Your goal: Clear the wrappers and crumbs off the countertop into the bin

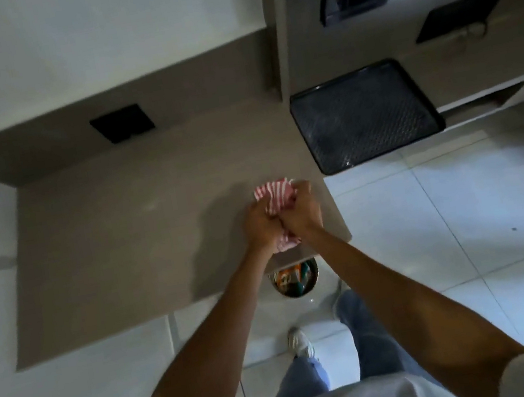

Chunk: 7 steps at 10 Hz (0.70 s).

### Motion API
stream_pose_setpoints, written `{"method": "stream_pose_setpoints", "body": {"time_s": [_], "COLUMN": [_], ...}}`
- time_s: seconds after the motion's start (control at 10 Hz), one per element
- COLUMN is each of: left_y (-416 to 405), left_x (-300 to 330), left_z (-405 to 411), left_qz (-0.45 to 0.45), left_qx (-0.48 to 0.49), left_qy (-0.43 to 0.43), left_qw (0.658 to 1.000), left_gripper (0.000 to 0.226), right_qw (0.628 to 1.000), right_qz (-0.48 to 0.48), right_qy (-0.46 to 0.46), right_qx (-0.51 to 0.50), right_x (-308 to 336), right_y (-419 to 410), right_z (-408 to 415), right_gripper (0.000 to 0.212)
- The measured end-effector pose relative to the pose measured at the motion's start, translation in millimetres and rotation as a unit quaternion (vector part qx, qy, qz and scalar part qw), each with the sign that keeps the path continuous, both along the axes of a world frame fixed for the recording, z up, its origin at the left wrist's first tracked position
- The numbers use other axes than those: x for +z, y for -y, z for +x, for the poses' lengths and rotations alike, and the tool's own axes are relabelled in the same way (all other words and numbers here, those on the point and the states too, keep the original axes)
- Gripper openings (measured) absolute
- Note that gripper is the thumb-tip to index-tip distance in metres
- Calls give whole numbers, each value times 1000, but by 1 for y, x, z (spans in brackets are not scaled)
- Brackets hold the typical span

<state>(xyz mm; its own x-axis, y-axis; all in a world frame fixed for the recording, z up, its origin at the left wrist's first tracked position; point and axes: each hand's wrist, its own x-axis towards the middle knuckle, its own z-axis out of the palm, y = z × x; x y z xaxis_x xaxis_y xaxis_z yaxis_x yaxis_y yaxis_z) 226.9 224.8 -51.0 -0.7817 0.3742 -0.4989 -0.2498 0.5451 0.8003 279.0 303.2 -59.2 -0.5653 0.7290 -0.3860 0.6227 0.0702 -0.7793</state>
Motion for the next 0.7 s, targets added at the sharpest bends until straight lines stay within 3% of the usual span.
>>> {"method": "stream_pose_setpoints", "body": {"time_s": [0.1, 0.2, 0.3, 0.4, 0.5, 0.6, 0.7], "left_y": [-48, -117, -194, -258, -288, -293, -274], "left_x": [4, 9, 13, -1, -21, -32, -16], "left_z": [-15, -44, -70, -96, -114, -123, -102], "left_qz": [75, 62, 120, 81, -3, -152, -134], "left_qx": [47, 10, 7, 36, 23, -121, -184], "left_qy": [16, -115, -102, -69, -26, -63, -152], "left_qw": [996, 991, 987, 994, 999, 979, 962], "left_gripper": [22, 42, 70, 62, 36, 45, 65], "right_qw": [997, 988, 987, 991, 998, 985, 963], "right_qz": [31, 76, 76, 66, 27, 58, 180], "right_qy": [-73, -134, -136, -110, -40, 91, 130], "right_qx": [18, -18, -43, -33, 27, 133, 153], "right_x": [7, 11, 7, -13, -42, -54, -38], "right_y": [-48, -120, -198, -259, -291, -305, -286], "right_z": [-11, -35, -70, -101, -125, -136, -121], "right_gripper": [51, 64, 59, 52, 49, 51, 56]}}
